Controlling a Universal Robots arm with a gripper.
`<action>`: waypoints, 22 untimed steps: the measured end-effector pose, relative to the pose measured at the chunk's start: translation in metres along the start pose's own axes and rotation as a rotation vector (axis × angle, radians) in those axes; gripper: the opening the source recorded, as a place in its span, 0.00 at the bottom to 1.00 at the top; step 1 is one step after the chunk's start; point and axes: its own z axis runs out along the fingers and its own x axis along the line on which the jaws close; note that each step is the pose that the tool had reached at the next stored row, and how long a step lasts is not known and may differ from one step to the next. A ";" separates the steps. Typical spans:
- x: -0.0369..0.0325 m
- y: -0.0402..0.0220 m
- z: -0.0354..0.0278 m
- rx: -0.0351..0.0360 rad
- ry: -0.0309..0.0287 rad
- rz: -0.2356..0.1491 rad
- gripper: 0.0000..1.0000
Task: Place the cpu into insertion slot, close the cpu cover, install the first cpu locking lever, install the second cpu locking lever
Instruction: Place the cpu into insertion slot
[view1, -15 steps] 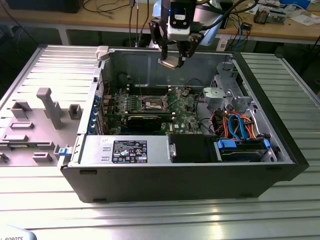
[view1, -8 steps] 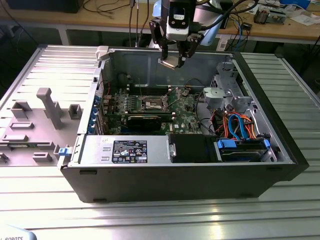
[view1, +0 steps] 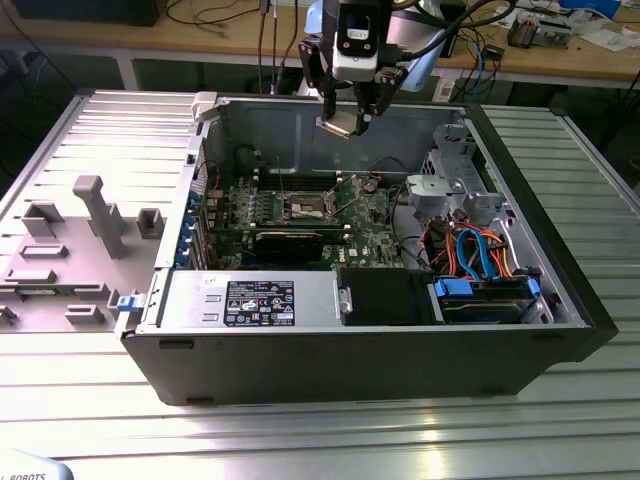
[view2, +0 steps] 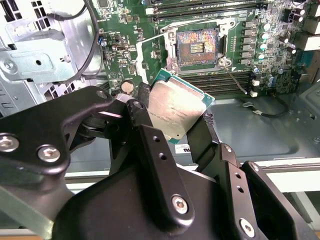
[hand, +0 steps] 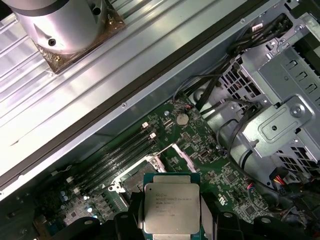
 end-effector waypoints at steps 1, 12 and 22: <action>0.0000 0.0000 0.0000 -0.0001 -0.0005 0.006 0.54; 0.0000 0.0000 0.0003 -0.0017 -0.0074 0.082 0.54; 0.0000 0.0000 0.0004 -0.0030 -0.0132 0.148 0.54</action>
